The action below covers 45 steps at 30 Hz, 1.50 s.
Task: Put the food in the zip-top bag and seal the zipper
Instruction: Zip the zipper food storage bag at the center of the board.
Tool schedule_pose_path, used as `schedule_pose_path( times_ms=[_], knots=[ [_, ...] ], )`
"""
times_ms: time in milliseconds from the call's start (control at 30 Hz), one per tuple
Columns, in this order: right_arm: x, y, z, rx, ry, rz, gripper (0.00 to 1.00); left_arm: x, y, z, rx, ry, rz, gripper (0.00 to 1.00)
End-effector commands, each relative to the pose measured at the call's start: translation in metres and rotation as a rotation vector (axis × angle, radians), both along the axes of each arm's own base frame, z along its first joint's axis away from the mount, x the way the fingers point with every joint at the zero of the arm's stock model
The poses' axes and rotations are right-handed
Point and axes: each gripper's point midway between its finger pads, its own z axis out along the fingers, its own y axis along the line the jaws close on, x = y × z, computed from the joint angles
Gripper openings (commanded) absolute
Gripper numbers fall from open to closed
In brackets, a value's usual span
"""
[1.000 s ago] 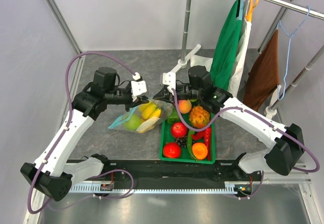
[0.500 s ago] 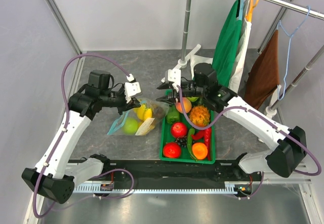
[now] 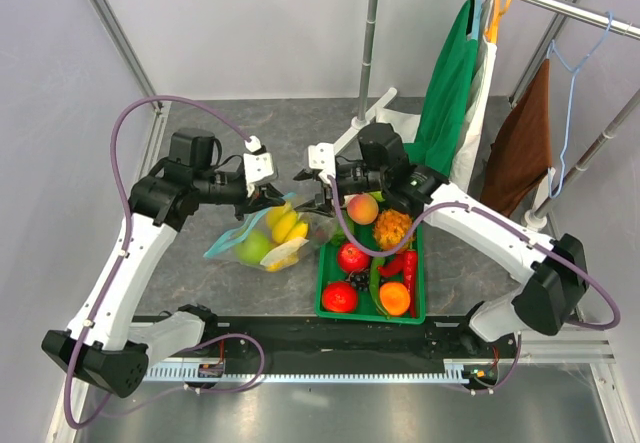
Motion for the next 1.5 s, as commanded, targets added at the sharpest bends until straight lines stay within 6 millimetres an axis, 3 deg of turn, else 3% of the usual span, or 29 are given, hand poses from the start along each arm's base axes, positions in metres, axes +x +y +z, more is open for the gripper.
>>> schedule_pose_path(
  times_ms=[0, 100, 133, 233, 500, 833, 1200, 1467],
  knots=[
    [0.002, 0.015, 0.01, 0.01, -0.03, 0.018, 0.67, -0.006, -0.01, 0.025, -0.07, -0.014, -0.045, 0.02],
    [0.003, 0.022, 0.008, 0.006, -0.027, 0.018, 0.53, -0.006, -0.011, 0.024, -0.072, -0.007, -0.046, 0.02],
    [0.005, 0.022, 0.006, 0.004, -0.02, 0.01, 0.37, -0.006, -0.011, 0.024, -0.072, -0.006, -0.045, 0.02],
    [0.012, 0.023, 0.008, 0.011, -0.002, -0.038, 0.0, -0.004, -0.008, 0.018, -0.053, -0.003, -0.022, 0.02],
    [0.013, 0.005, 0.016, 0.053, -0.038, -0.081, 0.0, 0.004, 0.018, -0.021, 0.089, 0.001, 0.105, 0.02],
    [0.026, -0.011, 0.025, 0.074, -0.023, -0.121, 0.0, 0.0, 0.046, -0.049, 0.171, 0.041, 0.197, 0.02],
    [0.058, -0.03, 0.032, 0.104, 0.003, -0.249, 0.0, -0.014, 0.094, -0.096, 0.227, 0.188, 0.374, 0.02],
    [0.071, -0.038, 0.038, 0.115, -0.014, -0.296, 0.0, -0.008, 0.133, -0.133, 0.274, 0.241, 0.532, 0.02]
  ],
)
